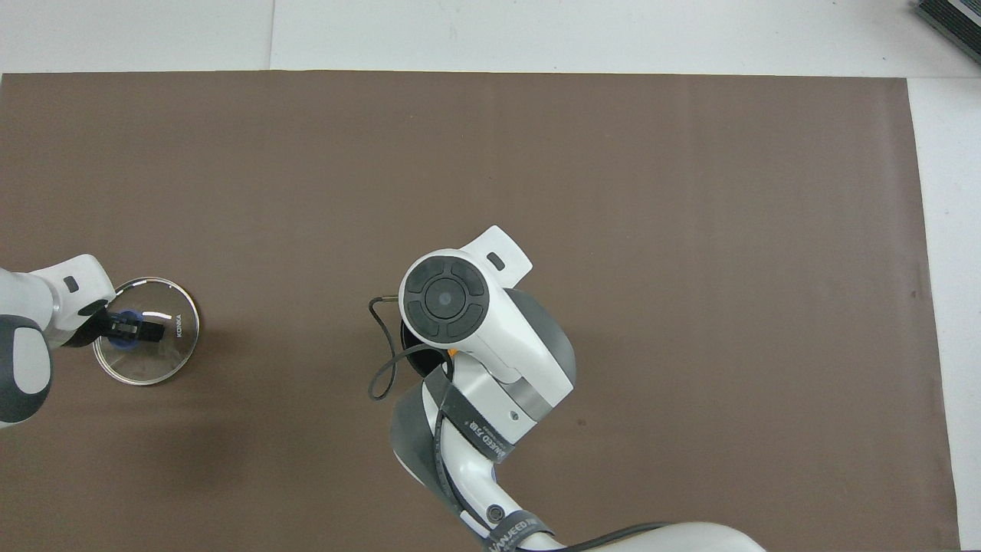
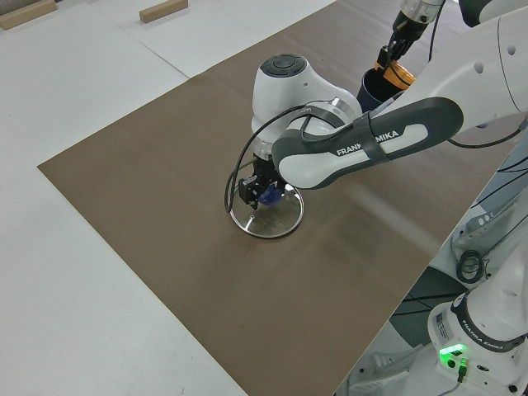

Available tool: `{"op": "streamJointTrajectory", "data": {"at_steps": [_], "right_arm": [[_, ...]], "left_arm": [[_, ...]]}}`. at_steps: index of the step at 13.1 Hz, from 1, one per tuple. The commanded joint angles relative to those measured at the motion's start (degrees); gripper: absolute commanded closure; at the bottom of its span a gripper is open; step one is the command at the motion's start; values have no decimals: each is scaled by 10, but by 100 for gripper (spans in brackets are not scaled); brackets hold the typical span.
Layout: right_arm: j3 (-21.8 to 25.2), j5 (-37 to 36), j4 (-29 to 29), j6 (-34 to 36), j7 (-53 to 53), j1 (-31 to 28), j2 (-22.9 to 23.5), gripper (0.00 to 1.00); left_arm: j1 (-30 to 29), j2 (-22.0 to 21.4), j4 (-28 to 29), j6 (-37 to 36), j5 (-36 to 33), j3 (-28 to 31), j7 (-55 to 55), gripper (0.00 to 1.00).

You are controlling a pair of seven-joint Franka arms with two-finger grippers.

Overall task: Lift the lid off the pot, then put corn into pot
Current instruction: 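Lower the lid onto the table and open the left gripper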

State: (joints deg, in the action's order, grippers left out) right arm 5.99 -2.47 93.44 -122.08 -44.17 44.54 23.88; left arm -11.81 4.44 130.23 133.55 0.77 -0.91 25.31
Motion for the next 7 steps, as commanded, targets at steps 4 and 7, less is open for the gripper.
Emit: {"op": "streamJointTrajectory", "data": {"at_steps": [4,7], "right_arm": [[-3,-12,40,-44,-6,1,3,100],[-3,-10,49,-44,13,1,0,100]], "left_arm": [[20,42,-135,-101,6,-7,-73,0],[64,66,-209,-154,5,-7,-182,0]]}}
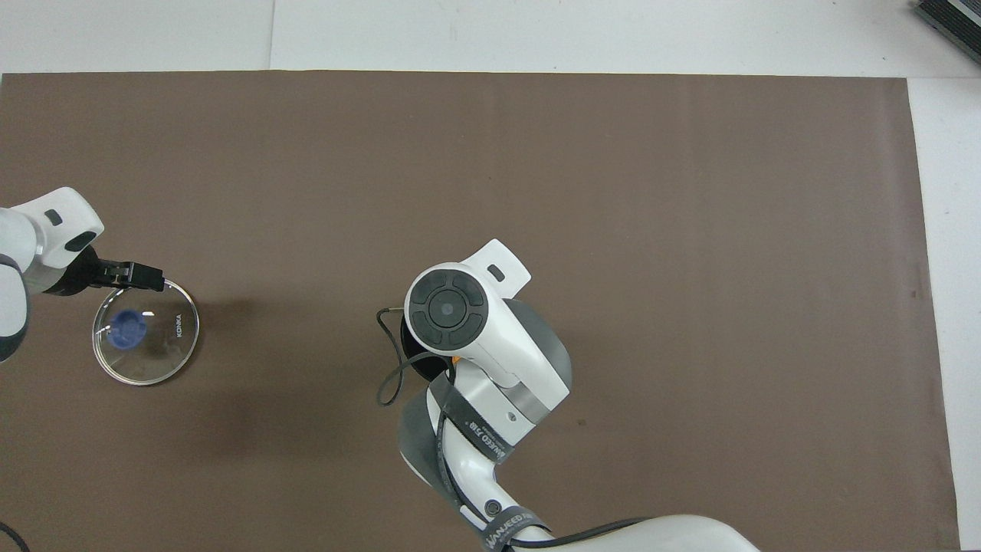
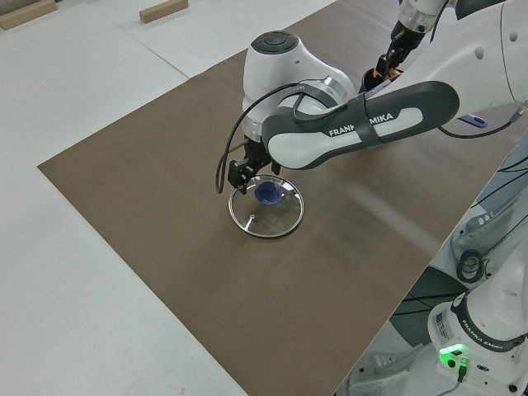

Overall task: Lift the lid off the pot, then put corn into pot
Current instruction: 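Lower the lid onto the table and open the left gripper, then move the corn over the pot with the right gripper while the left gripper withdraws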

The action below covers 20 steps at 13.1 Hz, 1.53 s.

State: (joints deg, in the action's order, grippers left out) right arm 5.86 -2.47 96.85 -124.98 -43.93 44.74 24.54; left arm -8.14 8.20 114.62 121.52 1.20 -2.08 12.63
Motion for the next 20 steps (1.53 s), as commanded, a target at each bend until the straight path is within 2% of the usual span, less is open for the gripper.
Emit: {"op": "streamJointTrajectory", "data": {"at_steps": [1,4,10,11,12,13,15,17,20], "right_arm": [[-1,-10,19,-18,16,-1,-7,100],[-1,-3,20,-28,27,-2,-6,100],[-1,-3,21,-44,28,7,10,100],[-1,-3,22,-44,31,5,10,76],[-1,-2,21,-44,38,4,11,36],[-1,-2,20,-43,39,1,11,19],[-1,-3,13,-38,39,-2,11,0],[-1,-5,5,-38,39,-2,10,0],[6,-12,2,-32,39,-15,-16,0]], "left_arm": [[47,30,-57,-35,1,6,-83,0],[90,26,-76,-65,-1,4,-131,0],[90,1,-200,-242,0,-2,-124,0],[90,2,-223,-272,-1,-2,-124,0],[90,2,-242,-297,-2,-2,-124,0],[90,2,-259,-323,-6,-2,-122,0],[89,0,-285,-355,-8,-2,-112,0],[87,-38,-274,-357,-1,-1,-104,0],[83,-65,-251,-363,-1,0,-86,0]]}}
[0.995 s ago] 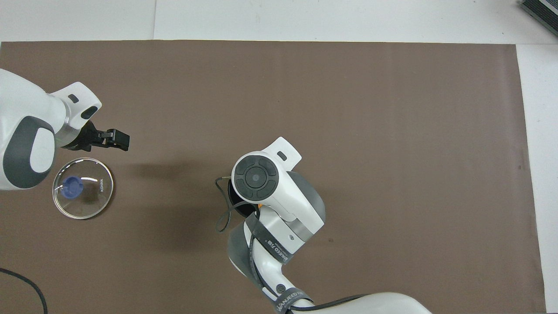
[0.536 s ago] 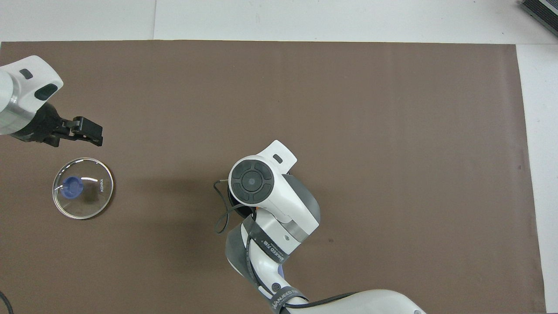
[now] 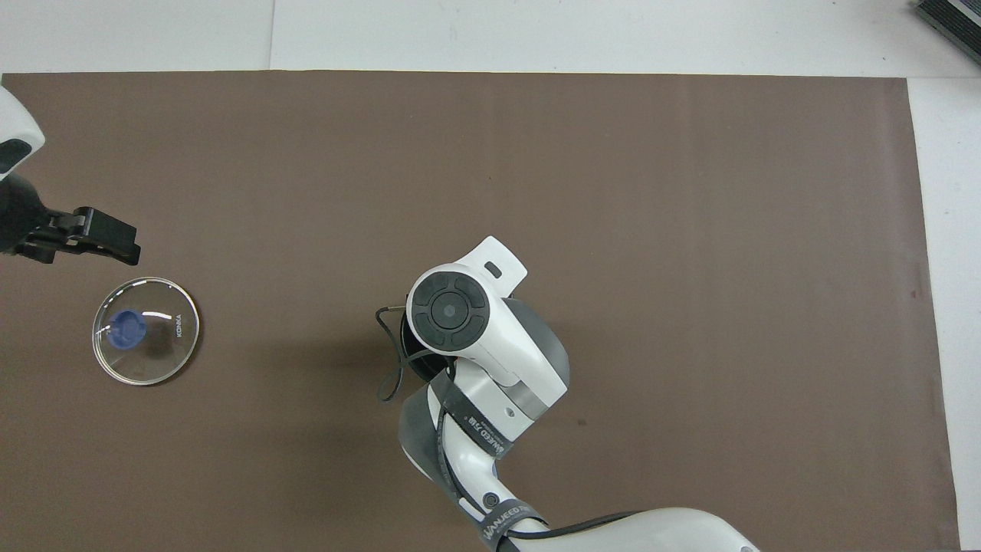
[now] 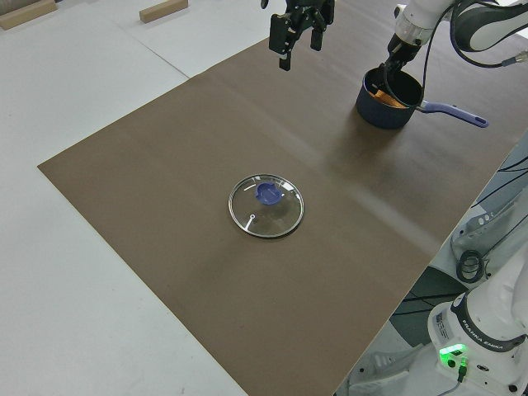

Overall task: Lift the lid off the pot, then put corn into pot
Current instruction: 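Move the corn over the pot with the right gripper while the left gripper withdraws, then release the corn into the pot and raise the right gripper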

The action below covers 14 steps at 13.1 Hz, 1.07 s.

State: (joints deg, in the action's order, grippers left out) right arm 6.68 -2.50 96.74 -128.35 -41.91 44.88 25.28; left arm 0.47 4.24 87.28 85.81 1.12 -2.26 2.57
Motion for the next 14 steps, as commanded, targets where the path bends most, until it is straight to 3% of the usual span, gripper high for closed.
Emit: {"op": "streamJointTrajectory", "data": {"at_steps": [1,5,14], "right_arm": [[-1,-13,4,6,19,-29,-36,0],[-2,-14,4,53,88,-101,-101,0],[-2,-17,3,166,251,-232,-222,0]], "left_arm": [[0,-27,17,-10,-5,2,13,0],[4,-26,-27,-75,-19,1,20,0],[-6,-41,-17,-66,-11,6,32,0]]}}
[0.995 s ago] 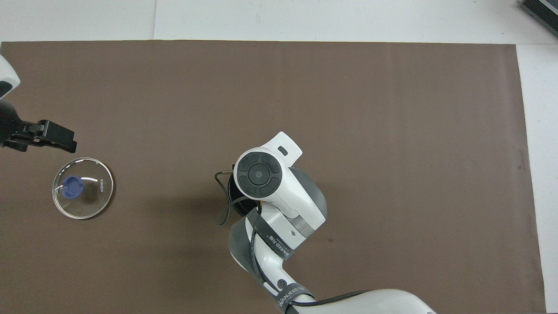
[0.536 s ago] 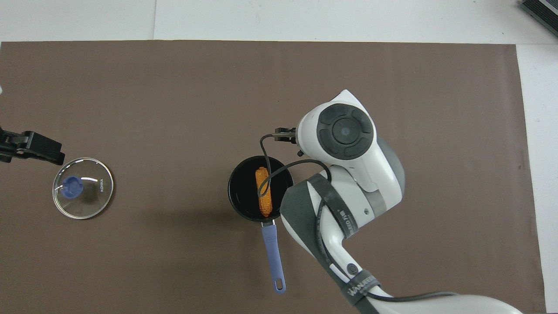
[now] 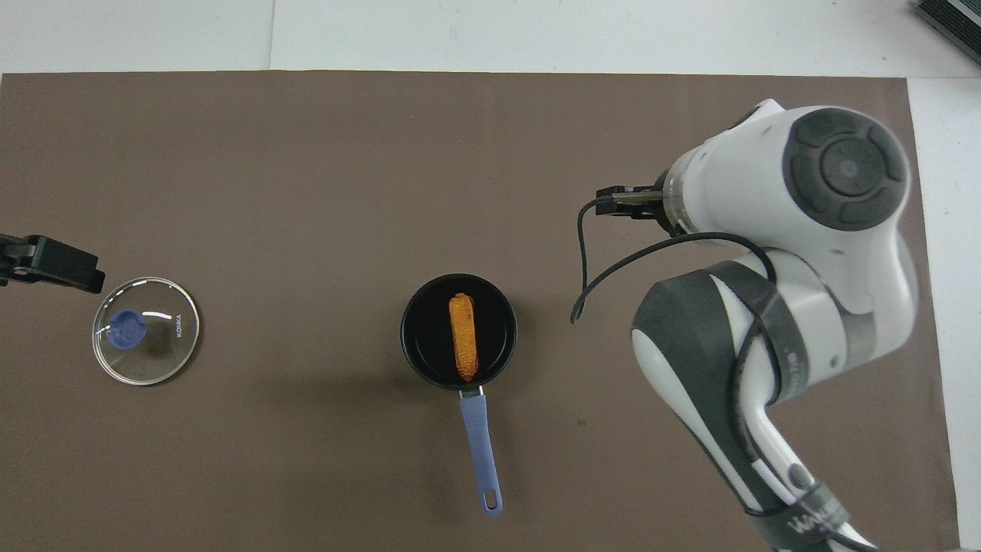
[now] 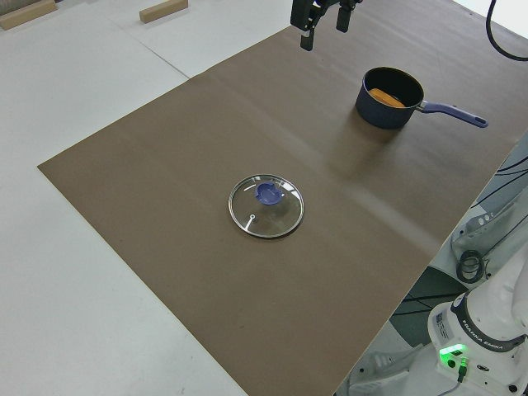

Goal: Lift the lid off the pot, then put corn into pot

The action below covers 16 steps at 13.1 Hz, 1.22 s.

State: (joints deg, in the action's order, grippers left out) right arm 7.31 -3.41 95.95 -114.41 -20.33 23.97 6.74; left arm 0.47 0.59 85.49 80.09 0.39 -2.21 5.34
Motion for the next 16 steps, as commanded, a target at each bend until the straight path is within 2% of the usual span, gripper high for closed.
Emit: {"op": "streamJointTrajectory", "data": {"at_steps": [1,6,10,13,15,16], "right_arm": [[-8,-6,11,44,51,-37,-53,0],[-7,3,-7,131,113,-77,-114,0],[-5,17,-21,206,178,-132,-146,0],[16,37,-27,231,222,-156,-150,0],[30,45,-60,276,227,-159,-143,0],[36,50,-52,282,224,-159,-149,0]], "left_arm": [[-8,-5,1,-9,-4,8,5,0],[-14,-5,1,-9,-4,7,5,0],[-15,-5,1,-9,-5,7,5,0],[-14,-5,1,-9,-5,7,5,0],[-15,-5,1,-9,-5,7,5,0],[-15,-5,1,-9,-5,7,5,0]]}}
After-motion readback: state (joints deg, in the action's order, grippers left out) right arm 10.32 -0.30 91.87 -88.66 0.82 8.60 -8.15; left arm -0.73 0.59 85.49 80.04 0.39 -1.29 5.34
